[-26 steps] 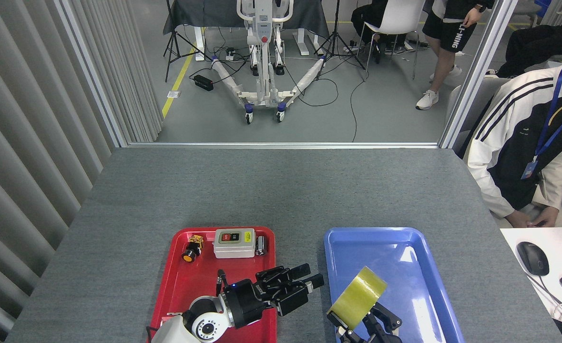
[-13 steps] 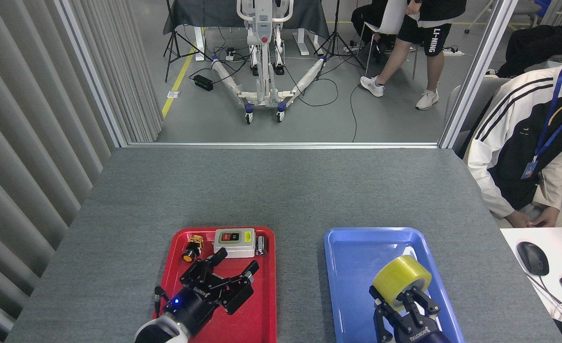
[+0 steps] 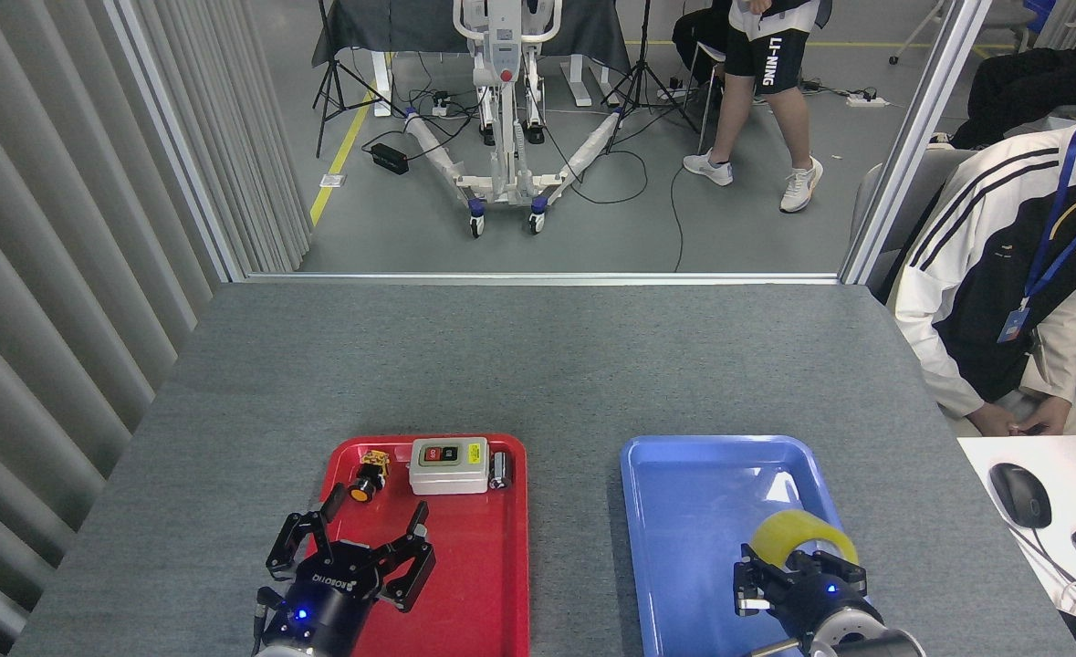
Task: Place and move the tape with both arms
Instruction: 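Lower the tape into the blue tray with the right gripper and open it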
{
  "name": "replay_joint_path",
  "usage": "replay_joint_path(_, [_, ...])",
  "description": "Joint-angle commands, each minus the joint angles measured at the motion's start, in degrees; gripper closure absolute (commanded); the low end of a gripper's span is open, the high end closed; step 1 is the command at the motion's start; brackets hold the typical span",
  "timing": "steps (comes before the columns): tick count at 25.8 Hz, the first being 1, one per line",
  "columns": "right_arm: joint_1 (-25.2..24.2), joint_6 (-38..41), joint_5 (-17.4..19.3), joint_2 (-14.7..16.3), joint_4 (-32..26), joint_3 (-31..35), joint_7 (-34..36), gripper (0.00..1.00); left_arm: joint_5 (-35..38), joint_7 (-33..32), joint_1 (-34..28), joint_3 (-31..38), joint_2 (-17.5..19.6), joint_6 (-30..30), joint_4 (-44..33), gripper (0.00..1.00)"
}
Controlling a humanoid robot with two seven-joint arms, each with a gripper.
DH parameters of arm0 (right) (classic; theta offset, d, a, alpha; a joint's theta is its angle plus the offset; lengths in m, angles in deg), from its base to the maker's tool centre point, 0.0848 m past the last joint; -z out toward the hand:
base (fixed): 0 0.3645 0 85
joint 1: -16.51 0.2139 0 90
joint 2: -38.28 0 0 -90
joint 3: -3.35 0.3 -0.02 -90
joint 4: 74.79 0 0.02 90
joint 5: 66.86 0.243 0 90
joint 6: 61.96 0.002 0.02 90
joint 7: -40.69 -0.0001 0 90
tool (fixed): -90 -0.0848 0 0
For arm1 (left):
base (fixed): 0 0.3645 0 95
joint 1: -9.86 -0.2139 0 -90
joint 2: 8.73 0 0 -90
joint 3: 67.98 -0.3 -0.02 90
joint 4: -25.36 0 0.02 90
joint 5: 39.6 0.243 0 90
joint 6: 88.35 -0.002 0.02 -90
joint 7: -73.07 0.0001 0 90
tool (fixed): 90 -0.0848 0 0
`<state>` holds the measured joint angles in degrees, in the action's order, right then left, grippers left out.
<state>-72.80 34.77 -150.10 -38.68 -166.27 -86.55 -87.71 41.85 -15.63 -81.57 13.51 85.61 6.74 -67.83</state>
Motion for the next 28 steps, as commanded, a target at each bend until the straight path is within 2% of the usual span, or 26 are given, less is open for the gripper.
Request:
replay_joint_path(1, [-0.2, -0.4, 0.0, -0.1, 0.0, -0.2, 0.0, 0.00, -0.6, 0.6, 0.5, 0.1, -0.6, -0.4, 0.4, 0.00])
replay_joint_path(6, [-0.5, -0.4, 0.0, -0.2, -0.8, -0.7, 0.4, 0.00, -0.4, 1.1, 1.3, 0.0, -0.6, -0.2, 1.9, 0.00])
replay_joint_path(9, [-1.0, -0.4, 0.0, -0.2, -2.0, -0.7, 5.2, 0.00, -0.4, 3.1, 1.3, 0.2, -0.4, -0.3, 2.5, 0.00])
replay_joint_path(12, [-3.9, -0.8, 0.0, 0.8, -3.4, 0.3, 18.1, 0.00, -0.3, 4.1, 1.3, 0.3, -0.5, -0.3, 2.4, 0.00])
replay_joint_path(15, [-6.8, -0.6, 0.0, 0.7, -3.1, 3.2, 36.0, 0.00, -0.4, 4.9, 1.9, 0.3, -0.7, -0.3, 2.4, 0.00])
replay_joint_path(17, [-7.2, -0.8, 0.0, 0.2, -2.8, 3.5, 42.2, 0.00, -0.5, 6.1, 2.0, 0.2, -0.6, -0.4, 2.7, 0.00])
replay_joint_path(21, [-8.3, -0.8, -0.3, -1.2, -2.7, 3.4, 42.5, 0.00, -0.6, 10.8, 2.0, 1.2, -0.6, -0.6, 4.8, 0.00])
replay_joint_path(28, [-9.0, -0.8, -0.2, -1.7, -2.7, 3.5, 42.2, 0.00, -2.0, 7.3, 3.0, 1.4, -0.6, -0.6, 6.7, 0.00])
